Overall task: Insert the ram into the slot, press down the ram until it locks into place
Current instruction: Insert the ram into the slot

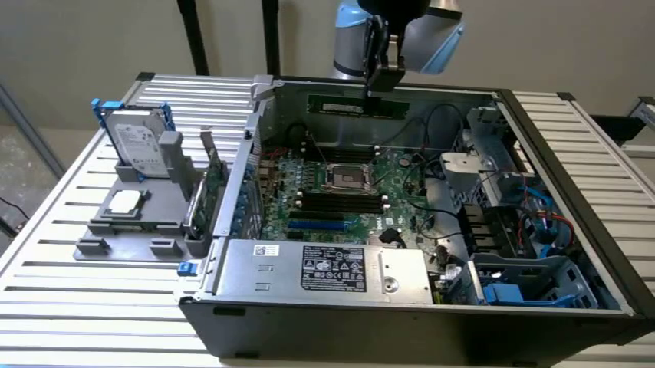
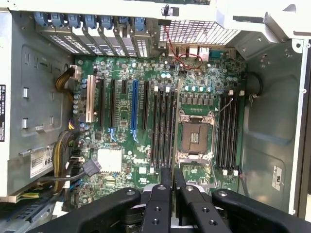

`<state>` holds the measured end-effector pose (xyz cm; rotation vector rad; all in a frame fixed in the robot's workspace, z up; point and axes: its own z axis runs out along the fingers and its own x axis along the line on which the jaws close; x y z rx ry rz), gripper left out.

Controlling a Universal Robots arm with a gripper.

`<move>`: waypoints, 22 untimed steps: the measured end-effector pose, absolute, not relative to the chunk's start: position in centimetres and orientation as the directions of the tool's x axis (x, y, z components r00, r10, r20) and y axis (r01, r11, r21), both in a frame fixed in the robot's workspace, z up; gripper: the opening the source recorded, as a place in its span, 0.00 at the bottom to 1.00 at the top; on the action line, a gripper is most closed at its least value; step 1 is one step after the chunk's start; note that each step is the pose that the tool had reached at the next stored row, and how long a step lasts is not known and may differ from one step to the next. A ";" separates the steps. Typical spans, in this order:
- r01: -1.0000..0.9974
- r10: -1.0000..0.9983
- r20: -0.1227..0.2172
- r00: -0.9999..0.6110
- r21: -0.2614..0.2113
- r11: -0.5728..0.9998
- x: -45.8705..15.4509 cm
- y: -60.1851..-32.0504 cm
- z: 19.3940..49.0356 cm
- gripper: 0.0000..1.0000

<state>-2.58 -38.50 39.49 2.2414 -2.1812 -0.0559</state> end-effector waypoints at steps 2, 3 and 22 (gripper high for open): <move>-0.999 -1.000 -0.016 0.027 0.035 -0.027 -2.8 -38.5 39.1 0.13; -0.999 -1.000 -0.016 0.027 0.035 -0.027 -2.8 -38.5 39.0 0.13; -0.999 -0.999 -0.016 0.034 0.035 -0.034 -2.8 -38.4 35.5 0.13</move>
